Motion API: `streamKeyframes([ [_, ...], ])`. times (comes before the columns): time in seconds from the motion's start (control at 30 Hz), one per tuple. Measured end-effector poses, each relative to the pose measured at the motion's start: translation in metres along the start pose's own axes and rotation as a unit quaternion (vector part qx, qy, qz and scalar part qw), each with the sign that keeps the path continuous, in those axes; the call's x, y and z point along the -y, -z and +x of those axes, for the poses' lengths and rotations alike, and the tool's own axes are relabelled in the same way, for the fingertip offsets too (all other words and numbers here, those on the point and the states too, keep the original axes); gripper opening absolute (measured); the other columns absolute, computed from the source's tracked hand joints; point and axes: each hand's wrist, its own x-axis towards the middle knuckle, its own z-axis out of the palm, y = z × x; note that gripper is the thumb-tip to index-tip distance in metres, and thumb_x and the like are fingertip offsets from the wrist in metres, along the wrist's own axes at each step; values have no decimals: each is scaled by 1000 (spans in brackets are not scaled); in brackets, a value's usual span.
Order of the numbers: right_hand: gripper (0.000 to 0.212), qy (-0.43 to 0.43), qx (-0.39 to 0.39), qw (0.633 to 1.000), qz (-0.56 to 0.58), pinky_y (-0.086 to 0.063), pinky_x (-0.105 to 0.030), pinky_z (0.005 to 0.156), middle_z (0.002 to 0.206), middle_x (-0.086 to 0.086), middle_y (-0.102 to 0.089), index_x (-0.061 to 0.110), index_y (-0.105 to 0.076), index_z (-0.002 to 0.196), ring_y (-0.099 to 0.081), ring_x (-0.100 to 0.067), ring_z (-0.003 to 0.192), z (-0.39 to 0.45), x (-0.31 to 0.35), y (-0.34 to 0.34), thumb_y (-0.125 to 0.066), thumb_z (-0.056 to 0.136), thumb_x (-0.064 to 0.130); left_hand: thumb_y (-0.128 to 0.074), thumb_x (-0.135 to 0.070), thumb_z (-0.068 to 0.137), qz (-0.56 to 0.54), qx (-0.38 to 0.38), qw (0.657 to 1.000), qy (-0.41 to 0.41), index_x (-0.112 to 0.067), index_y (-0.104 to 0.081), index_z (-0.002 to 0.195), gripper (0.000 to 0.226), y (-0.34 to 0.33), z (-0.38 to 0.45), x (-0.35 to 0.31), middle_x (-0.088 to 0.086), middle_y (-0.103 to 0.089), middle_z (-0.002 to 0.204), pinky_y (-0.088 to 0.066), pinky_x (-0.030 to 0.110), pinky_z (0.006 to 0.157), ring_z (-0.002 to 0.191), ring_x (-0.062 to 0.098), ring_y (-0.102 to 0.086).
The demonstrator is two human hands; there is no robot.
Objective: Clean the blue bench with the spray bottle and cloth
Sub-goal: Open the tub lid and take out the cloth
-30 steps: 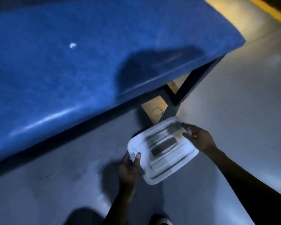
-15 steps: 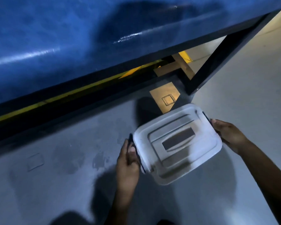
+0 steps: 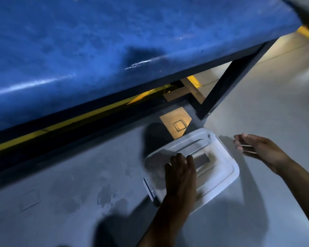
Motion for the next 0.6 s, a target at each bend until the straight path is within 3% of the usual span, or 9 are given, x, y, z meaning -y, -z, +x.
streamKeyframes([
  [0.1, 40, 19, 5, 1000, -9, -51, -32, 90, 115, -10, -75, 16, -73, 114, -72, -22, 106, -3, 5, 3, -52, 100, 48, -59, -26, 100, -19, 21, 1000, -6, -5, -40, 152, 60, -3, 10, -1, 23, -47, 153, -40, 58, 113, 142, 41, -45],
  [0.2, 39, 28, -4, 1000, 0, -51, -37, 95, 115, -9, -75, 18, -74, 111, -71, -23, 107, -7, 10, 0, -53, 99, 49, -71, -31, 92, 9, -34, 999, -38, -3, -51, 148, 65, 7, 12, 6, 19, -64, 140, -53, 51, 105, 133, 34, -60],
  [0.3, 37, 33, -16, 999, 11, -51, -38, 95, 113, -5, -76, 18, -73, 113, -72, -24, 108, -12, 16, -2, -52, 100, 46, -55, -31, 105, -30, 6, 997, -71, -8, -37, 155, 58, 16, 7, 12, 16, -55, 149, -43, 49, 114, 141, 35, -48],
  [0.4, 34, 35, -26, 999, 13, -52, -36, 88, 111, -3, -77, 16, -73, 112, -72, -25, 104, -19, 26, -9, -53, 101, 41, -50, -36, 106, -85, -56, 993, -66, -14, -46, 148, 47, 30, -4, 18, 10, -58, 145, -43, 44, 112, 137, 32, -51],
  [0.5, 24, 83, -12, 996, -29, -52, -42, 83, 94, -3, -76, 14, -74, 95, -69, -20, 85, -25, 35, -20, -53, 102, 23, -63, -35, 99, -213, -145, 964, -64, -17, -60, 129, 35, 63, -20, 31, 4, -69, 122, -48, 37, 97, 115, 24, -62],
  [0.6, 26, 70, -6, 997, -5, -52, -46, 98, 111, -12, -75, 12, -72, 112, -69, -30, 103, -24, 40, -32, -51, 104, 25, -71, -35, 91, -282, -158, 946, 10, -26, -66, 118, 29, 90, -36, 67, -8, -74, 113, -47, 24, 94, 109, 12, -66],
])
